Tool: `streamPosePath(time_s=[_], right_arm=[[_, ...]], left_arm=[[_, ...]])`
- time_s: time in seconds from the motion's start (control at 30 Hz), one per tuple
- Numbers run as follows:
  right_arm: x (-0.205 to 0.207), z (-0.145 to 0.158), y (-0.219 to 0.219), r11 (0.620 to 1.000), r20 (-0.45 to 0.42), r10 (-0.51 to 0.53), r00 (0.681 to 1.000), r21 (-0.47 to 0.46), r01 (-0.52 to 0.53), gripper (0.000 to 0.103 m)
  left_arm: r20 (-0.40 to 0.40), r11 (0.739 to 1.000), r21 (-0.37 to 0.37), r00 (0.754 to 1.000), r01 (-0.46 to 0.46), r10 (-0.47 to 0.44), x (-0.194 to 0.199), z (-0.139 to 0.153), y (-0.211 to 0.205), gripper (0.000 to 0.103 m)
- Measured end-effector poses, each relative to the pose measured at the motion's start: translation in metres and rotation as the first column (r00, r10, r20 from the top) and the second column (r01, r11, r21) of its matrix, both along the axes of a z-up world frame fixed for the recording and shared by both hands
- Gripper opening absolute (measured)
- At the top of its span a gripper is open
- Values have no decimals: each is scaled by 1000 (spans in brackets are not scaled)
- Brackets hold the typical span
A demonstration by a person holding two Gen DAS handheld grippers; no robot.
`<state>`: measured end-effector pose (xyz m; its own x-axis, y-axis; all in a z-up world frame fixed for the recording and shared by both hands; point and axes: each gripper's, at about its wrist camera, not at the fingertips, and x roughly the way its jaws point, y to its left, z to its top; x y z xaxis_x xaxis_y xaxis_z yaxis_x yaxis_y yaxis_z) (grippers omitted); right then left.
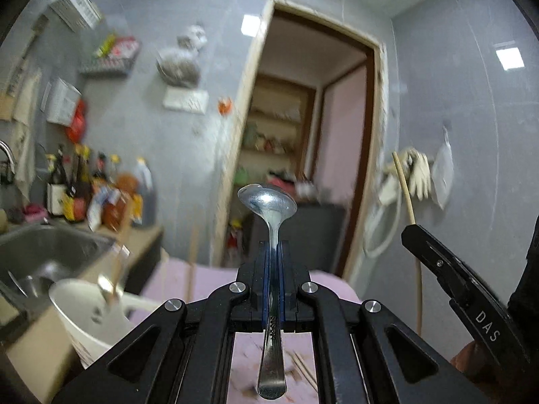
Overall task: Organize utensils
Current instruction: 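Lift the spoon and chopstick up toward the white basket with both grippers, then lower the spoon and chopstick into the white basket with both grippers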
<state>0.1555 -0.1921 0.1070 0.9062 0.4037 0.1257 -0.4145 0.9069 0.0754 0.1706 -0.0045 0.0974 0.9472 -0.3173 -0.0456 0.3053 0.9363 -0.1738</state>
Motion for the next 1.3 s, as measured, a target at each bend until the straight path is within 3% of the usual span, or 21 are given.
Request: streamPosePath(time_s=[0.2,0.4,0.63,0.8,1.03,1.3], right_arm=[[29,19,37,982,52,132,990,129,-138,3],[51,17,68,963,66,186,980,185,-195,3],[68,4,92,959,55,194,979,198,-201,3],[74,-9,101,972,49,156,987,173,-162,3],[80,-24,103,976,27,147,989,160,-149,3],[86,-40,105,982,-5,124,992,143,-122,3]], left_arm=[[73,995,-59,994,-83,87,6,20,46,2],[118,971,-165,974,-174,195,17,31,106,2],[75,934,-294,969,-205,236,38,18,163,2],[41,909,-342,963,-238,268,49,2,182,2],[3,887,-362,951,-287,309,58,-16,184,2],[6,897,-259,928,-357,371,56,-39,153,2]])
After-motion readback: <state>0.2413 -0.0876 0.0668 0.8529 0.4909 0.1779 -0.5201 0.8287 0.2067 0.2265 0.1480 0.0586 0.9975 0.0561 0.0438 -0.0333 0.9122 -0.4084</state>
